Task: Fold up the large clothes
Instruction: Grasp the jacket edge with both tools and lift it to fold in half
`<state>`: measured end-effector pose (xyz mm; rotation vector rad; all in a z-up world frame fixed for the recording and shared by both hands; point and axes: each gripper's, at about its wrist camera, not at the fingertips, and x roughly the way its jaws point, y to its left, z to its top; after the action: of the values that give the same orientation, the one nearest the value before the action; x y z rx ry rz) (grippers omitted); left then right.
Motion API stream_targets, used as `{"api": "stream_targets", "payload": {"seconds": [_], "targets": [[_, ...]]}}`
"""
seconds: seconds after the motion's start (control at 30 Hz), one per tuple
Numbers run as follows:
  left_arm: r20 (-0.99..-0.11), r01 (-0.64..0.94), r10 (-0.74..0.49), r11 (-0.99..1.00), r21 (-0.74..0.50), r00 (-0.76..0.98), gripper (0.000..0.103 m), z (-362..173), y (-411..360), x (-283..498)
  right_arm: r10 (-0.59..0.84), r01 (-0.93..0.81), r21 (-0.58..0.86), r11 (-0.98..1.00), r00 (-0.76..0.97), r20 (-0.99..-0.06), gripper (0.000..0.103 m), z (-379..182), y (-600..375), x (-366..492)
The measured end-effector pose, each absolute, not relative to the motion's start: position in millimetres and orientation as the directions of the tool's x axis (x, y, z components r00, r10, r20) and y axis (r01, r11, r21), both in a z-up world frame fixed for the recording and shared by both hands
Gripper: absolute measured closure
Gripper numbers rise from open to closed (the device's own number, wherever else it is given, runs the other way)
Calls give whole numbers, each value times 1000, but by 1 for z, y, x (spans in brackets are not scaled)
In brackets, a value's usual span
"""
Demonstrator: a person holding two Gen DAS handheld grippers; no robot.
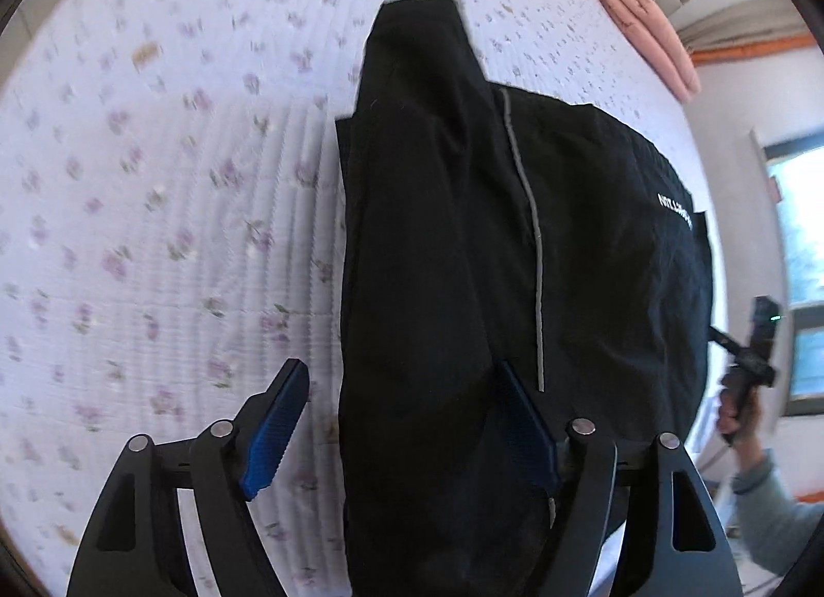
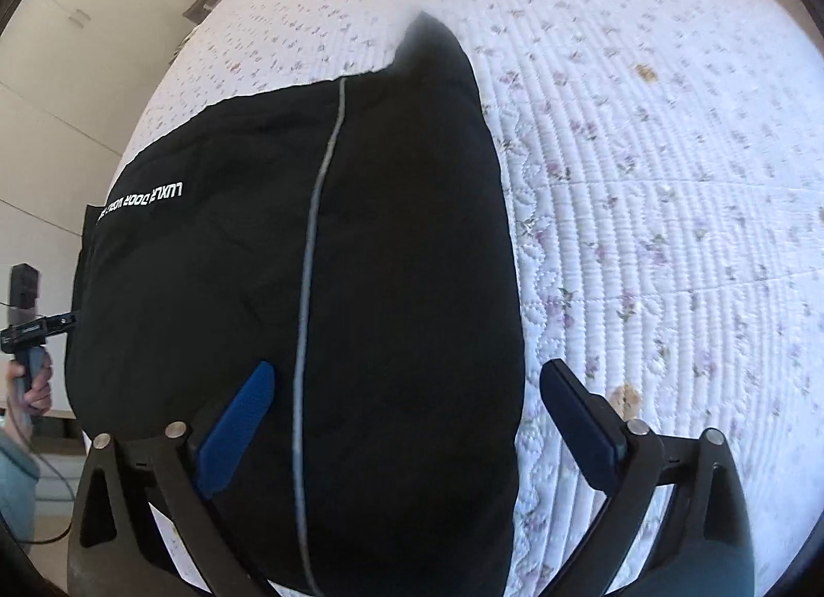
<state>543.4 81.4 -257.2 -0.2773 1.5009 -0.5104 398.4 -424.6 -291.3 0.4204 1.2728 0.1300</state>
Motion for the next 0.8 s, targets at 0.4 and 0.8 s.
{"api": "stream_targets", "payload": {"seconds": [0.4,0.8], "targets": [[-758,48,-649,757,-652,-66,18,-292,83,551,582,101,617,781,243,-776,0,-338,-464,415],[-584,-79,-810,586,-807,-50,18,-306,79,558,787,10,805,593,205,-582,0,-347,-452,435]]}}
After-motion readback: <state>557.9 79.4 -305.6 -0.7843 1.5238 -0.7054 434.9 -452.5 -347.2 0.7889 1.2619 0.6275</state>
